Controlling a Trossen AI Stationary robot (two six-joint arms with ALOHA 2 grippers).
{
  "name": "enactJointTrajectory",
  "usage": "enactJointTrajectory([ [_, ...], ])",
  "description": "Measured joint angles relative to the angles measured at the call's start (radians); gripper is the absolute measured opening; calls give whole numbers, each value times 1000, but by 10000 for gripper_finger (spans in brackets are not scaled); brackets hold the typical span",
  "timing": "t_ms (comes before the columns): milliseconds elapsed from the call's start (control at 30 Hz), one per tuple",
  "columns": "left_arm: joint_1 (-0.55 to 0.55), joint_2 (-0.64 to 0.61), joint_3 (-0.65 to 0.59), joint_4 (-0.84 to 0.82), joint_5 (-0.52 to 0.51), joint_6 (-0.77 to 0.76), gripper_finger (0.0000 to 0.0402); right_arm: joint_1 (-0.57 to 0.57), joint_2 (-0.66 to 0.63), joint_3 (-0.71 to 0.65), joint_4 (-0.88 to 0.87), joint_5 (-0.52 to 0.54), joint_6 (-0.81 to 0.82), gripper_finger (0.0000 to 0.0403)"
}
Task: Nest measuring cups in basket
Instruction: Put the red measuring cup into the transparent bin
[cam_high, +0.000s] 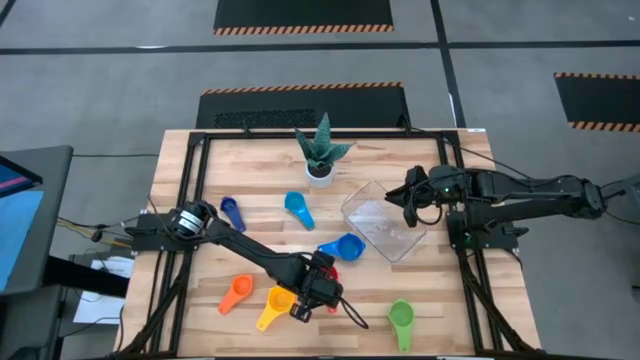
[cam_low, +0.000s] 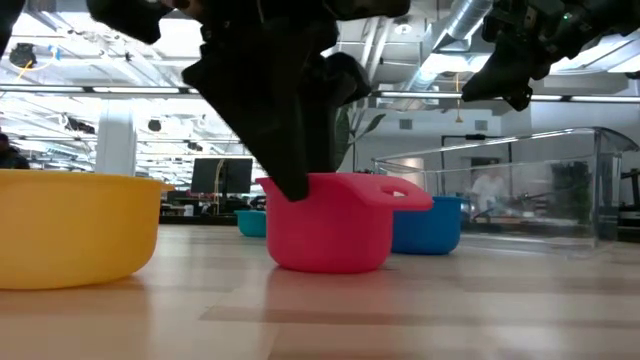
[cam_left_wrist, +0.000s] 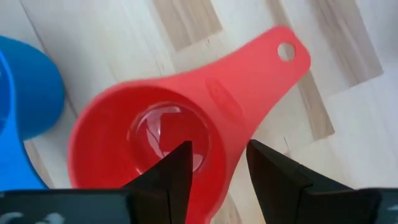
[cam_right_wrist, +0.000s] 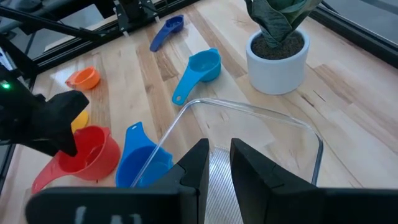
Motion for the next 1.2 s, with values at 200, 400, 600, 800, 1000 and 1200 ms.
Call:
enactJointTrajectory([
  [200,2,0,0,19,-21,1,142,0,0,0,0,0,0,92],
  [400,6,9,0,26,-16,-36,142,0,0,0,0,0,0,92],
  [600,8,33,2,34,-17,-86,142,0,0,0,0,0,0,92],
  [800,16,34,1,31,-25,-150,142,0,0,0,2,0,0,92],
  [1000,20,34,0,27,-9,-152,121,0,0,0,1,0,1,92],
  [1200,20,34,0,29,35,-158,15,0,0,0,1,0,0,92],
])
